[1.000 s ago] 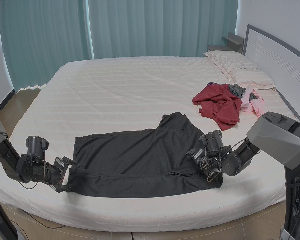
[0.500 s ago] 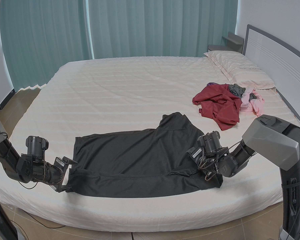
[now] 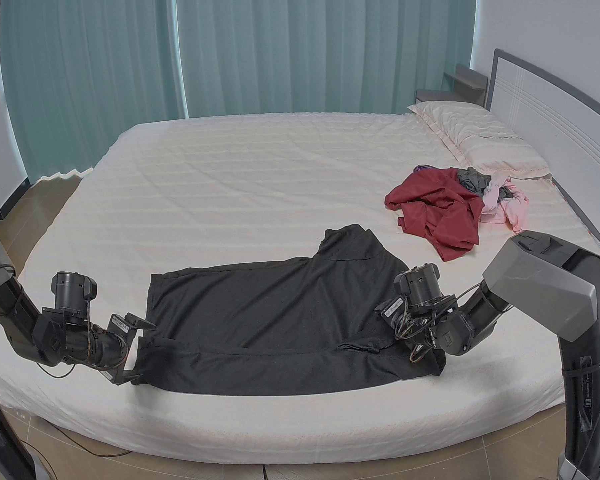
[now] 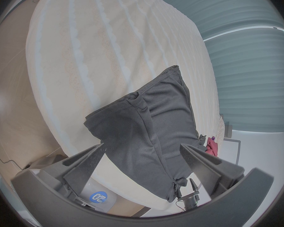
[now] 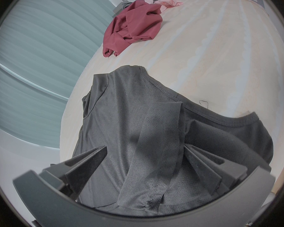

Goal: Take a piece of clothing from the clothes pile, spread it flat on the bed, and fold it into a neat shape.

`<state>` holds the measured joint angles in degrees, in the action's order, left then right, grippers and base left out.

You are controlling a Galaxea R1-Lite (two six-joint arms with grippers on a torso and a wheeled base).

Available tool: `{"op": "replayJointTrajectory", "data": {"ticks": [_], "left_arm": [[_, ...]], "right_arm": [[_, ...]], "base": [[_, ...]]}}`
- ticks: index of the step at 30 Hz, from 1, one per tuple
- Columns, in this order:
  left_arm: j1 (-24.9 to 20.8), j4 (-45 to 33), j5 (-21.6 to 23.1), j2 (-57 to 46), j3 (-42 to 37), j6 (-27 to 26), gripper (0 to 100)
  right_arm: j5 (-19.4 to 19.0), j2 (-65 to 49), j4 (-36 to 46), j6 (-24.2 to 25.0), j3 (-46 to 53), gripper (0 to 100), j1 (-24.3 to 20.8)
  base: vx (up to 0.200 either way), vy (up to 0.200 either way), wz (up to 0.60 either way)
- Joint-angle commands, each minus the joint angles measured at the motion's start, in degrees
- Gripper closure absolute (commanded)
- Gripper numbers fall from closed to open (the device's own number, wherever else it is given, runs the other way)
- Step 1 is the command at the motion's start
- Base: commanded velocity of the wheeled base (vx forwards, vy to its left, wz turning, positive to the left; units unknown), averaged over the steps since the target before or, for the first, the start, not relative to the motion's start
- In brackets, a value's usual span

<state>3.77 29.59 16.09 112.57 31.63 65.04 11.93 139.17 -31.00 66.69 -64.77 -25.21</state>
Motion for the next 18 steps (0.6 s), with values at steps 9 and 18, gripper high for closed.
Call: {"op": "replayJointTrajectory", "data": {"ticks": [9,18], "left_arm": [[0.0,0.0,0.0,0.0,0.1,0.0,0],[0.0,0.0,0.1,0.0,0.1,0.0,0]], "right_arm": [[0.0,-0.8,0.0,0.0,1.5,100,0.2],[0.2,-5.2,0.3,-0.2,4.7,100,-0.4]], "base": [[0.000,0.000,0.00],[0.000,0.000,0.00]]}}
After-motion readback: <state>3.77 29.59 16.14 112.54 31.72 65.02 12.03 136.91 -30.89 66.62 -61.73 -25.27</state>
